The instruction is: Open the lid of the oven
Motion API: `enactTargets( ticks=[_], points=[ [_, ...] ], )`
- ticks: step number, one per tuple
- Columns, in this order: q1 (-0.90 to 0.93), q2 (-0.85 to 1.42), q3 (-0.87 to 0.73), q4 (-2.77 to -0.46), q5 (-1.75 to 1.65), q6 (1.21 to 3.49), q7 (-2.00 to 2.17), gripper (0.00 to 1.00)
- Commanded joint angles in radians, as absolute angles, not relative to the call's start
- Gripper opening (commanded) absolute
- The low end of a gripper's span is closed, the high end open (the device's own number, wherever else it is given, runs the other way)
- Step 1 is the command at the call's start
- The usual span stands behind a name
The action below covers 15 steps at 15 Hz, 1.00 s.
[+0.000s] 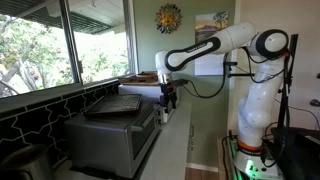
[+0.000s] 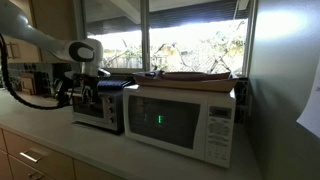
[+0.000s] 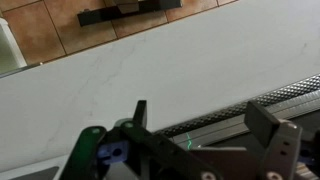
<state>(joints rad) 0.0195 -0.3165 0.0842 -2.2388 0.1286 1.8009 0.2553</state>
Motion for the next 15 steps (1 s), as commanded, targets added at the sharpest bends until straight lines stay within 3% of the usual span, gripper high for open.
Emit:
enactTargets(
  ticks=[1, 9, 15],
  points=[
    [0.022, -0.316, 0.082, -2.237, 0.128, 1.799, 0.256, 1.00],
    [0.018, -0.390, 0.080, -2.217, 0.189, 1.745, 0.341, 1.00],
    [-0.015, -0.471, 0.132, -2.208, 0.239, 1.762, 0.660, 1.00]
  ],
)
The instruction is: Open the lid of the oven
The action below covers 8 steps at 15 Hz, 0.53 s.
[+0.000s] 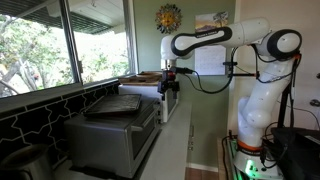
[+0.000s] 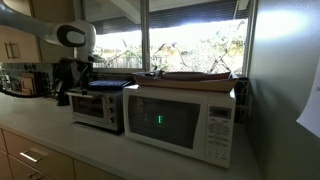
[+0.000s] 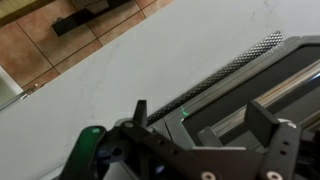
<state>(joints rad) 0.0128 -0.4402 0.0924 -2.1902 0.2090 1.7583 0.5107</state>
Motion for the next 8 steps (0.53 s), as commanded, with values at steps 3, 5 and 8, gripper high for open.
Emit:
enactTargets(
  ticks=[3, 5, 8],
  points=[
    [-0.017, -0.466, 0.161, -2.224, 0.262, 1.803, 0.823, 1.00],
    [-0.018, -0.453, 0.175, -2.234, 0.262, 1.831, 0.931, 1.00],
    [-0.003, -0.426, 0.165, -2.247, 0.291, 1.876, 1.002, 1.00]
  ],
)
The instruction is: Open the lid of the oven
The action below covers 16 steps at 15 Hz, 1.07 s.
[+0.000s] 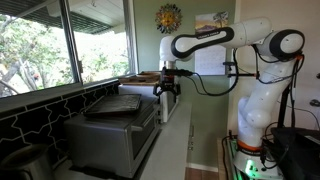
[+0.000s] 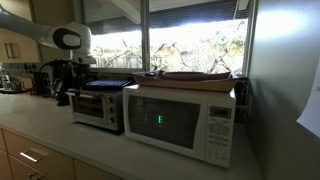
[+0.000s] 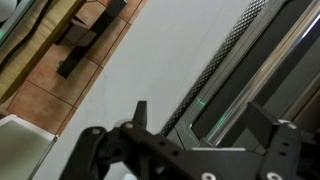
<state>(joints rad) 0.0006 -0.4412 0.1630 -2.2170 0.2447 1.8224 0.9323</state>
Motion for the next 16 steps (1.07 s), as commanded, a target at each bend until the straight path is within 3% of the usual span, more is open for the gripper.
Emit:
enactTargets(
  ticks=[1, 16],
  points=[
    [0.002, -0.423, 0.161, -2.261, 0.311, 1.914, 1.008, 1.00],
    [0.009, -0.395, 0.153, -2.332, 0.350, 2.014, 1.029, 1.00]
  ],
)
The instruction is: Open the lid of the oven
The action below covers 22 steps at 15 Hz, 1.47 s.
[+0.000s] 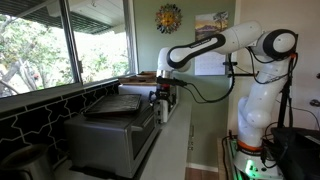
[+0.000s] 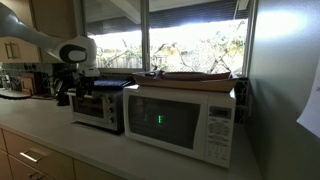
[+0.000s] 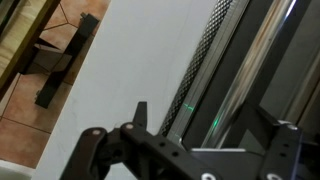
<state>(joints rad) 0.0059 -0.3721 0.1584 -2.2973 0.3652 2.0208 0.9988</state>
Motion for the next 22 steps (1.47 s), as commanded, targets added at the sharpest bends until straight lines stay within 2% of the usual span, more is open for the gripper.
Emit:
enactTargets(
  ticks=[1, 9, 20, 22],
  points=[
    [0.004, -0.402, 0.151, -2.345, 0.339, 2.009, 1.033, 1.00],
    [-0.003, -0.481, 0.103, -2.431, 0.344, 1.990, 0.977, 1.00],
    [0.013, -0.547, -0.009, -2.571, 0.581, 2.034, 0.618, 1.00],
    [-0.015, -0.541, 0.005, -2.582, 0.604, 2.040, 0.653, 1.00]
  ],
)
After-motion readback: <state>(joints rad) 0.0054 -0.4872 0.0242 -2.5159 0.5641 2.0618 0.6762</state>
